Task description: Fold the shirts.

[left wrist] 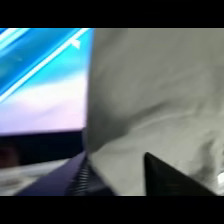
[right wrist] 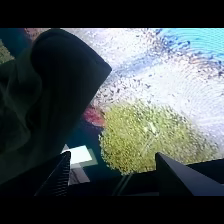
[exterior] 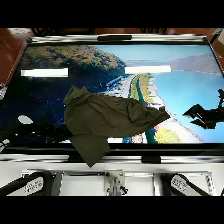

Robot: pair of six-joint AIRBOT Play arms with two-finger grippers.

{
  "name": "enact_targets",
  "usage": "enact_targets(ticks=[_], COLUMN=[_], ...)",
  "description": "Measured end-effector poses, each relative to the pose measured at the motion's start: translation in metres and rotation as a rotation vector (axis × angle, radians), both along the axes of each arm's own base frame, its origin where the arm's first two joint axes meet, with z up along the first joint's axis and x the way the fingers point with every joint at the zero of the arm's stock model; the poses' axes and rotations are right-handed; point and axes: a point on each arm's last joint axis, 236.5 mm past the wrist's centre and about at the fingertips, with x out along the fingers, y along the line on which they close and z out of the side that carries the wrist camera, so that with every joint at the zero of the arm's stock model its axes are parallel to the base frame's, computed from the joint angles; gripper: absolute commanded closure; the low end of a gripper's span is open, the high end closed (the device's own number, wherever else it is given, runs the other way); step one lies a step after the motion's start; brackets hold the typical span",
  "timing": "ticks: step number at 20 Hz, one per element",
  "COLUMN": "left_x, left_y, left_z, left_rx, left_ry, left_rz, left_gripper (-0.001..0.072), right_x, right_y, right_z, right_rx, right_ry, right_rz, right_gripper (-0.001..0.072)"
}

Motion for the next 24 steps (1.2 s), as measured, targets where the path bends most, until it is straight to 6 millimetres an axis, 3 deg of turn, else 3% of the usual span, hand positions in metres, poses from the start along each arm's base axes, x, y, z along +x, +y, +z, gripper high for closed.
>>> enact_targets(ticks=[1,2,6,11,15,20,21,24], left_x=[0.005,0.009,0.023,0.033,0.033,0.033,0.033,0.033], left_y=[0.000,0.001,0.002,0.001,-0.001,-0.002,-0.002,-0.002], left_z=[-0.002,-0.004,-0.003,0.006,0.014,0.019,0.020,0.020], left_rx=[0.003,0.011,0.016,0.011,0.001,-0.001,-0.002,-0.002], left_ry=[-0.015,-0.027,-0.065,-0.099,-0.115,-0.130,-0.132,-0.134], left_rz=[0.013,0.021,0.047,0.042,0.019,0.000,0.000,-0.004], left_gripper=[0.0609,0.0680,0.0681,0.0681,0.0681,0.0681,0.0681,0.0681], right_x=[-0.001,-0.002,-0.014,-0.021,0.000,0.037,0.043,0.054], right_y=[0.001,0.002,0.019,0.040,0.052,0.060,0.063,0.073], right_z=[0.000,-0.001,-0.018,-0.060,-0.081,-0.092,-0.094,-0.103], right_rx=[0.004,0.009,0.077,0.173,0.257,0.220,0.211,0.158], right_ry=[0.005,0.011,0.052,0.081,0.040,-0.042,-0.053,-0.068], right_rz=[-0.003,-0.005,-0.009,-0.071,-0.134,-0.200,-0.210,-0.200], right_gripper=[0.0083,0.0083,0.0084,0.0084,0.0084,0.0085,0.0106,0.0539])
